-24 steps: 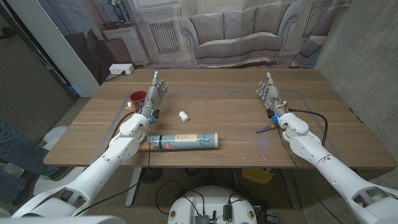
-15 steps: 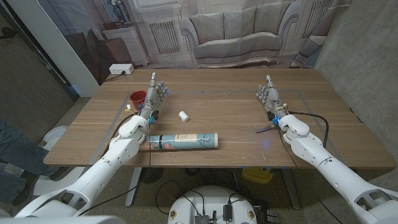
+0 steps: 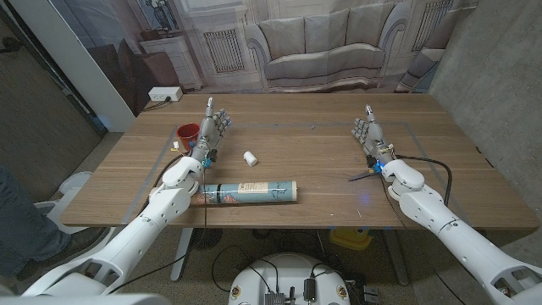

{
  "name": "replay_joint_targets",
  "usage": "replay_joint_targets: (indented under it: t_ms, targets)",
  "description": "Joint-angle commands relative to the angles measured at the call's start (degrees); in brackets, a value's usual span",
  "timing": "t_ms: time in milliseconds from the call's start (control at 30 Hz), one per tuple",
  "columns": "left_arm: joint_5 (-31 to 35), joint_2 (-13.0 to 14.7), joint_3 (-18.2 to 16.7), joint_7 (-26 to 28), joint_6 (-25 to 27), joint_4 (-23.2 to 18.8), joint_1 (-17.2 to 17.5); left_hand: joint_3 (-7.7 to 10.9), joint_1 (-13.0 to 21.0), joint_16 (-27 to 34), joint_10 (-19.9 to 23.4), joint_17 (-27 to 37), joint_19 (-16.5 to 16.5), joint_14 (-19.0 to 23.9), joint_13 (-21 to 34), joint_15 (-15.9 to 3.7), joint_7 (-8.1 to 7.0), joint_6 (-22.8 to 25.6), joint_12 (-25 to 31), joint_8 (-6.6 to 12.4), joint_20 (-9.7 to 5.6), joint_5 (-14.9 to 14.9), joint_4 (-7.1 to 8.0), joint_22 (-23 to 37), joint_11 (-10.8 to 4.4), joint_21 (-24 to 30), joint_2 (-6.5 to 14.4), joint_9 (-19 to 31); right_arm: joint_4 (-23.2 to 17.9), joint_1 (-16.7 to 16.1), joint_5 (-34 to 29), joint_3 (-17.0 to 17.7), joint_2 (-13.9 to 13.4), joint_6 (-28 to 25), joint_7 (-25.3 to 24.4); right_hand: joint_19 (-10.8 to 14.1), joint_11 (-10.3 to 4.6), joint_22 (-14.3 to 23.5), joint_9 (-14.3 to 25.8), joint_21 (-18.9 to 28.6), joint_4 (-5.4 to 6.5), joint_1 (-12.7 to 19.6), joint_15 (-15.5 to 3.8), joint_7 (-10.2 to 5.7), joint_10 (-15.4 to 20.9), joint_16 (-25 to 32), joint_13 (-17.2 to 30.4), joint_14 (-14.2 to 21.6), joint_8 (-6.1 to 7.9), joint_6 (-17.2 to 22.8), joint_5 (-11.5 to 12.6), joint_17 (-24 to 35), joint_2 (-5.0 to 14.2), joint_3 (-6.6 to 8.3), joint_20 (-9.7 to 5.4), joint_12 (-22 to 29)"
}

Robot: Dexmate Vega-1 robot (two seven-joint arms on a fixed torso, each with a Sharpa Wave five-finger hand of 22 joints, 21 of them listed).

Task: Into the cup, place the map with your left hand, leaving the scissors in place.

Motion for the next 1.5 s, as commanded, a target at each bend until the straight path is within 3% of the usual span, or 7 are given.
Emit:
replay_joint_targets:
  t_ms: [33,1000,1500]
  targets:
    - [1.33,1.90,-0.80,3.71,0.07,-5.96,2.91,-0.04,0.77,0.36,0.41,0.27,-2.44,-1.36,0.10,-0.49,-0.61,-0.10,0.57,0.51,-0.35,0.49,-0.39,0.19,-0.29,0.40,0.41,0.29,-1.15,-0.79,-0.17,0.38,-0.63,0.16,-0.41,0.71,0.21,0.17,0.13,-0.16,0.08,0.20,0.05,0.50,0.59,0.31,0.08,0.22,0.61,0.50,0.29,0.23,0.03,-0.28,-0.02,0.50]
    - [4.40,7.89,-4.26,10.68,1.14,-16.59,9.87,0.57,3.09,0.38,2.36,0.27,-1.81,0.46,0.15,-0.76,-0.84,2.00,0.79,0.73,-0.21,1.08,-1.12,0.22,-0.33,0.42,2.06,0.30,-3.64,-2.41,-0.38,0.80,-0.94,0.38,-1.87,1.73,0.04,0.22,0.13,-0.40,-0.14,0.74,-0.50,0.18,0.92,0.38,0.12,0.99,0.61,0.65,0.75,0.24,0.40,-0.52,-0.15,0.57]
    - [6.48,8.91,-5.18,12.23,-0.55,-19.73,12.67,0.76,4.38,0.41,3.86,0.29,-1.46,1.51,0.21,-0.65,-1.01,3.37,1.05,0.89,-0.05,1.26,-1.59,0.24,-0.47,0.44,2.68,0.33,-5.52,-4.13,-1.47,1.34,-1.94,1.12,-3.11,2.16,-0.47,0.26,0.14,-0.56,-0.28,1.14,-1.05,-0.51,1.44,0.50,0.16,1.64,0.72,1.01,0.95,0.26,0.73,-0.58,-0.22,0.73]
